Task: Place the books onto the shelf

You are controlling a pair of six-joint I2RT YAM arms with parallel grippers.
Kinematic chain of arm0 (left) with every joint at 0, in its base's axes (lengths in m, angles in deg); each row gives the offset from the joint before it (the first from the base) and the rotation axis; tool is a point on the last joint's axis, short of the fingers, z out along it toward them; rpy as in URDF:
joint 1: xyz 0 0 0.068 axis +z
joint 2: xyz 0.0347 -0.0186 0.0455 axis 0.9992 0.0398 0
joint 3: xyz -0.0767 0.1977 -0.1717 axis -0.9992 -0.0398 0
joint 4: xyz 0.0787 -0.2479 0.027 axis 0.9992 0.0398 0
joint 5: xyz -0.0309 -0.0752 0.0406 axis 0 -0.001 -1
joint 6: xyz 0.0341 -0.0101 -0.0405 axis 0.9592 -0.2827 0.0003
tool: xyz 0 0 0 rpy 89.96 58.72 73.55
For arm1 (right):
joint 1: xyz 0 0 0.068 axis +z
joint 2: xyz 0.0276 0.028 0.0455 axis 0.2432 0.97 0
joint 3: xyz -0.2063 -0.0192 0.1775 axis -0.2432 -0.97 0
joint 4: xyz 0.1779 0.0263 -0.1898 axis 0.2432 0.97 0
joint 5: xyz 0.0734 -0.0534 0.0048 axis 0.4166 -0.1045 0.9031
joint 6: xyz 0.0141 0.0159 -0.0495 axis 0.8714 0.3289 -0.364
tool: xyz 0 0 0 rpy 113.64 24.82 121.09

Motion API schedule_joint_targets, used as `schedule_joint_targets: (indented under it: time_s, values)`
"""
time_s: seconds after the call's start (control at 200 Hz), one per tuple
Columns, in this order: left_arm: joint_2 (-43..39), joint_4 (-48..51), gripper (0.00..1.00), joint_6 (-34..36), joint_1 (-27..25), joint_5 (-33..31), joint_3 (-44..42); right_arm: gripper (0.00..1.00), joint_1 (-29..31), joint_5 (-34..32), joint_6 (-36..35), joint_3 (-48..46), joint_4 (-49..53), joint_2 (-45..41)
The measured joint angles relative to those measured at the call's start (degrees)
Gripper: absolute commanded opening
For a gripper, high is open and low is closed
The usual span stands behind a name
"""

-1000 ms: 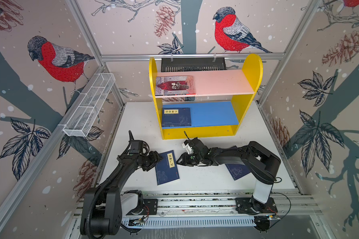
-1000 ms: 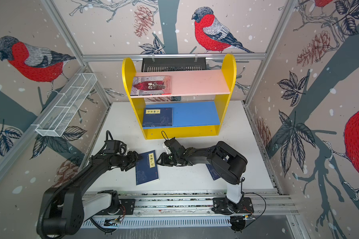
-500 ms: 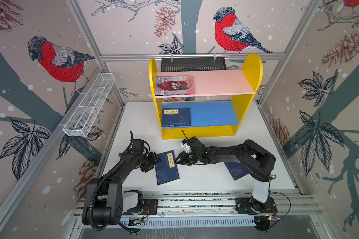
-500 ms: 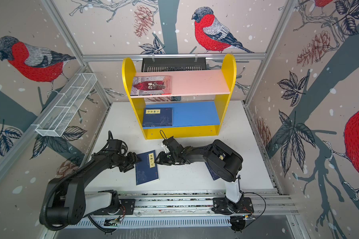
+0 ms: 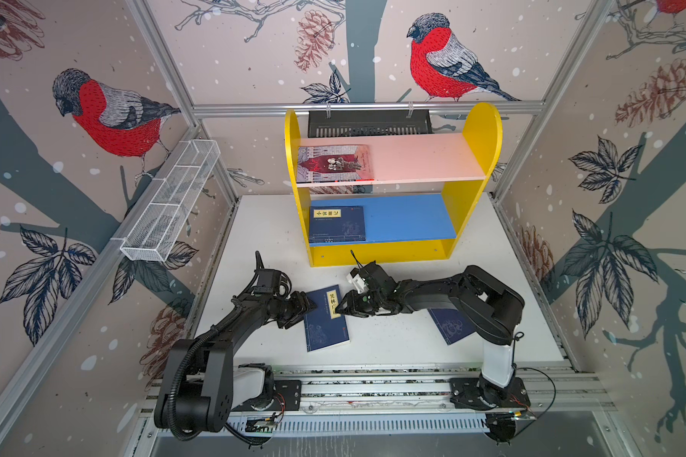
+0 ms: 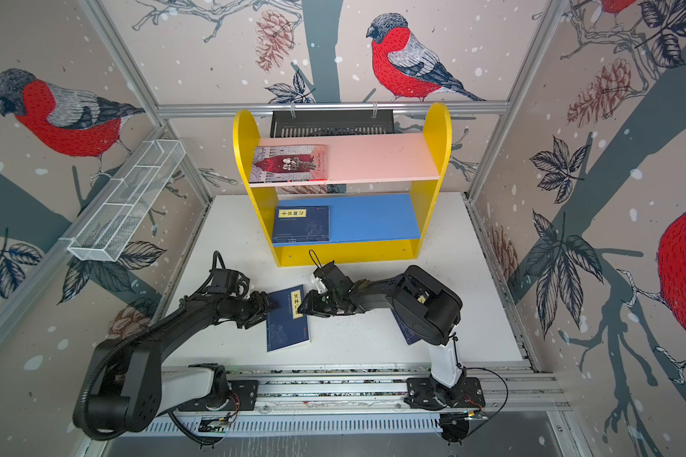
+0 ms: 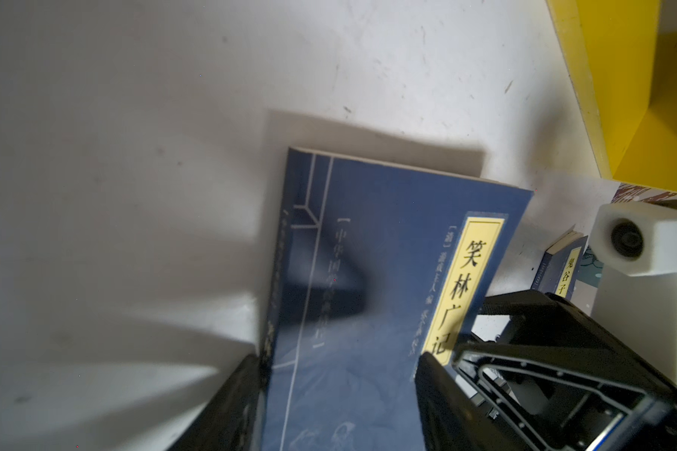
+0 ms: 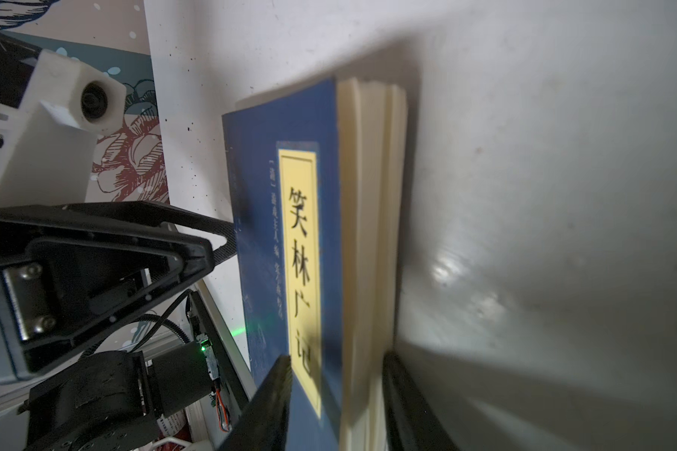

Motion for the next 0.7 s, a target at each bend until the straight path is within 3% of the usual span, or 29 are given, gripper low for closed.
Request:
schedule_joint_targets:
  time_s: [0.18, 0.355, 0.485, 0.7]
  values:
    - [-0.3, -0.6, 0.65, -0.9, -0.1, 0.1, -0.2, 0.31, 0.0, -0.1, 1.3, 0.0, 0.2, -0.1]
    - [-0.8, -0.6, 0.65, -1.5, -0.1, -0.5, -0.3, 0.15, 0.0, -0.6, 1.3, 0.0, 1.7, -0.3]
    - [-1.3, -0.8, 0.65, -1.7, -0.1, -0.5, -0.6, 0.14, 0.1, -0.6, 1.3, 0.1, 1.9, -0.6]
    - [-1.5, -1.7, 0.65, -2.3, -0.2, 0.4, -1.0, 0.25, 0.4, -0.5, 1.3, 0.3, 1.9, -1.8]
